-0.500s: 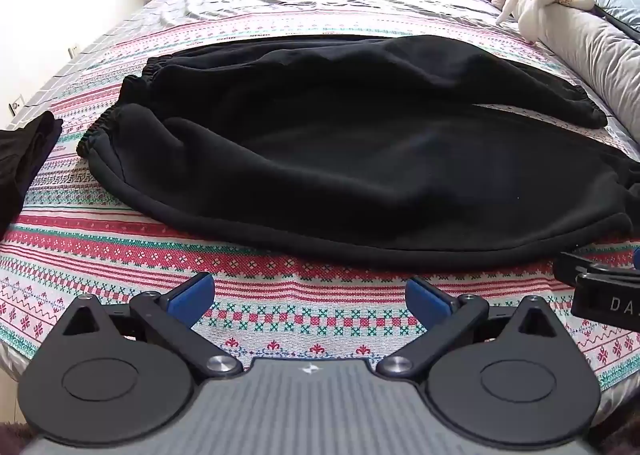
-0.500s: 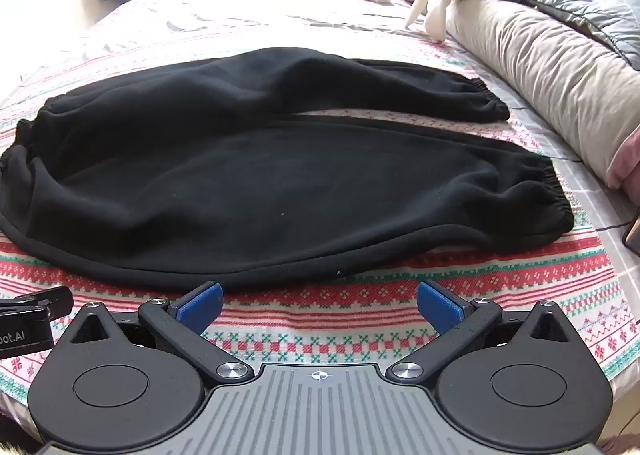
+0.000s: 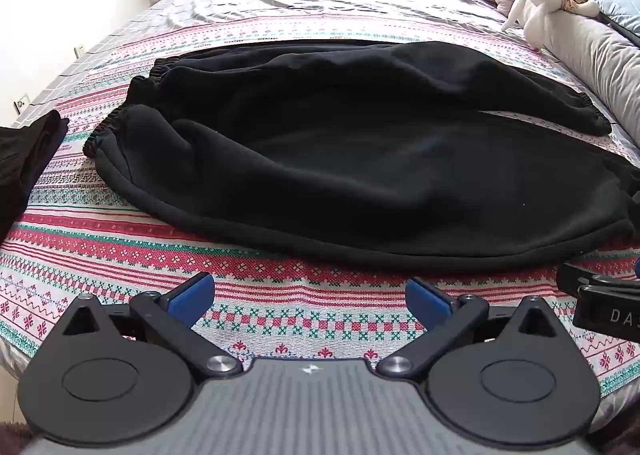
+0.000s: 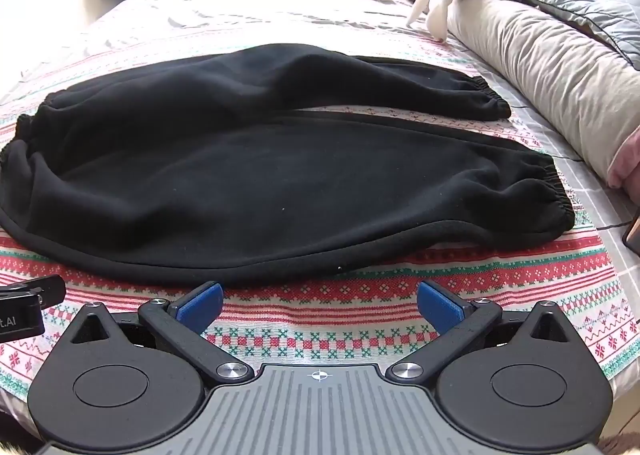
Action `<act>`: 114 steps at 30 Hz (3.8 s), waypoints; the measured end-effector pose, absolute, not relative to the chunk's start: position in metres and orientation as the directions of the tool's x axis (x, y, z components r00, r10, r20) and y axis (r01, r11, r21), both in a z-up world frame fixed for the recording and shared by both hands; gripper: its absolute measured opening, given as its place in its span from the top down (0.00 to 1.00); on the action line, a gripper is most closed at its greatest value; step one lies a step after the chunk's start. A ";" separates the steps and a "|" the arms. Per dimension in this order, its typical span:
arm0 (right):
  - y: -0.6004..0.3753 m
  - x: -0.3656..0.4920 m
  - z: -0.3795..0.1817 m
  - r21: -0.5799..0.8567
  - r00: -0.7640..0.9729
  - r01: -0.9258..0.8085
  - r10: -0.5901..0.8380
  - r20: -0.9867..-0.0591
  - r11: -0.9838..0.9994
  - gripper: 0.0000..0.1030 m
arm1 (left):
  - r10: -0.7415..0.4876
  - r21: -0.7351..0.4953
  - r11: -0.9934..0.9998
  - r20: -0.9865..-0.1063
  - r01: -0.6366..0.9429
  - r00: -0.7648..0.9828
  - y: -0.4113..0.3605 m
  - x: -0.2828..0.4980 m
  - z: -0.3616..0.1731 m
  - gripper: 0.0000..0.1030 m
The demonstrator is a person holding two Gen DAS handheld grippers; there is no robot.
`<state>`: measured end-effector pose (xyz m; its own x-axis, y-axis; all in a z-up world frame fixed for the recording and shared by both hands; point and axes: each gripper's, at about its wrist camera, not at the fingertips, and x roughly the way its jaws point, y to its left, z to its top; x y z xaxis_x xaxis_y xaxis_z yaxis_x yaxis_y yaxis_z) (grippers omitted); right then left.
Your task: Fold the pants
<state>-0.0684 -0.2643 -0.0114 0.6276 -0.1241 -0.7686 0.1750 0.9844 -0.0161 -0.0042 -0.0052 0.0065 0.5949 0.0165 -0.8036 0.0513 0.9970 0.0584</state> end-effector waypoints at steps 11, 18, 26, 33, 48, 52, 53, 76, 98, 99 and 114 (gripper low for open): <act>-0.265 -0.067 -0.011 -0.014 0.621 0.180 -0.125 -0.774 0.984 0.00 | 0.013 0.056 0.997 -0.802 0.053 0.597 -0.002 -0.005 0.003 0.00; -0.264 -0.067 -0.012 -0.009 0.619 0.174 -0.117 -0.777 0.985 0.00 | 0.012 0.055 0.997 -0.802 0.053 0.598 -0.001 -0.004 0.002 0.00; -0.264 -0.067 -0.012 -0.010 0.618 0.174 -0.117 -0.777 0.985 0.00 | 0.016 0.059 0.997 -0.801 0.052 0.598 -0.003 -0.005 0.001 0.00; -0.264 -0.067 -0.012 -0.010 0.618 0.173 -0.117 -0.778 0.985 0.00 | 0.016 0.058 0.997 -0.801 0.052 0.598 -0.002 -0.005 0.001 0.00; -0.264 -0.067 -0.013 -0.008 0.615 0.174 -0.115 -0.780 0.985 0.00 | 0.016 0.059 0.997 -0.798 0.051 0.602 -0.001 -0.006 0.001 0.00; -0.264 -0.067 -0.013 -0.010 0.614 0.173 -0.115 -0.781 0.985 0.00 | 0.016 0.057 0.997 -0.800 0.049 0.600 -0.001 -0.006 0.002 0.00; -0.264 -0.067 -0.013 -0.010 0.614 0.173 -0.116 -0.781 0.985 0.00 | 0.016 0.057 0.997 -0.800 0.049 0.600 -0.001 -0.006 0.002 0.00; -0.264 -0.066 -0.014 -0.010 0.610 0.174 -0.116 -0.784 0.985 0.00 | 0.019 0.060 0.997 -0.802 0.048 0.597 -0.001 -0.006 0.002 0.00; -0.212 -0.027 0.035 0.003 0.662 -0.167 0.114 -0.741 0.986 0.00 | 0.162 0.114 0.987 -0.688 -0.114 0.707 0.068 0.041 0.053 0.00; -0.208 -0.021 0.032 0.015 0.641 -0.189 0.135 -0.755 0.982 0.00 | 0.169 0.109 0.986 -0.691 -0.130 0.703 0.073 0.046 0.052 0.00; -0.150 0.032 -0.034 -0.007 0.555 -0.377 0.220 -0.802 0.926 0.00 | 0.198 0.050 0.965 -0.781 -0.257 0.592 0.164 0.106 0.004 0.00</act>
<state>0.0318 -0.1503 -0.0345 0.5551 0.2197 -0.8022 -0.3766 0.9264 -0.0069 0.1061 0.1642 0.0040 0.5925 0.1982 -0.7808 -0.2572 0.9651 0.0498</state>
